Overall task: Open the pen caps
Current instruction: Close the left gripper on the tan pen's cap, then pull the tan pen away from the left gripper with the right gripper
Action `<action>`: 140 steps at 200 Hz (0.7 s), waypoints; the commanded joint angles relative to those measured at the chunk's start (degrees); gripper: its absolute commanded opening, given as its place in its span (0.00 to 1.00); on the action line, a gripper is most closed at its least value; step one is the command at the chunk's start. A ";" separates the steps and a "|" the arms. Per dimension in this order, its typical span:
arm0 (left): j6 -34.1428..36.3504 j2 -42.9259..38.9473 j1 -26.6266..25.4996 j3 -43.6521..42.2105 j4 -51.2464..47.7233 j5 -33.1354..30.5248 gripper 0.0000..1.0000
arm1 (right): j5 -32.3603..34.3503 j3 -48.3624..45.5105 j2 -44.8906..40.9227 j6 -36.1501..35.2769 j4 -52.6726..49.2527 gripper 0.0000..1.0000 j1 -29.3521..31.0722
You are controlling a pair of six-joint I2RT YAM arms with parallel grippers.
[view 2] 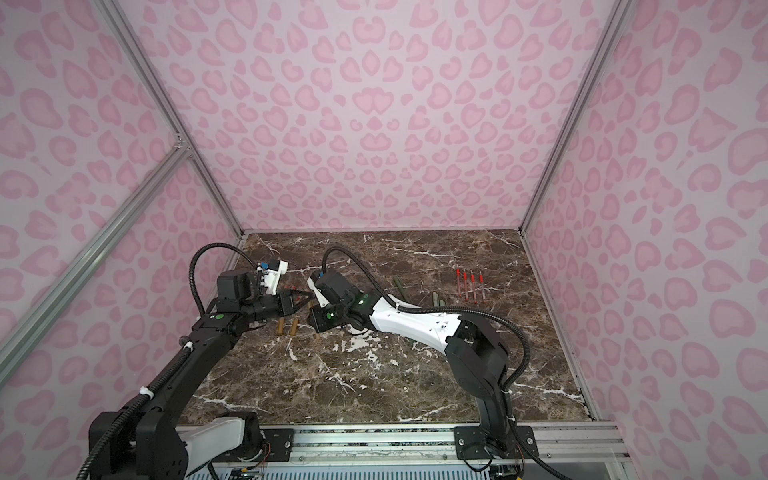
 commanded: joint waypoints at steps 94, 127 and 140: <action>-0.88 -0.10 2.13 1.21 1.61 -2.16 0.04 | -0.54 -15.38 -3.36 1.53 6.32 0.00 0.87; -1.16 1.00 3.09 3.20 -0.15 -2.42 0.04 | -0.24 -19.92 -5.73 2.45 7.32 0.00 0.93; -1.02 1.52 3.12 2.91 0.69 -2.46 0.04 | 0.20 -21.23 -6.60 1.96 7.46 0.00 0.75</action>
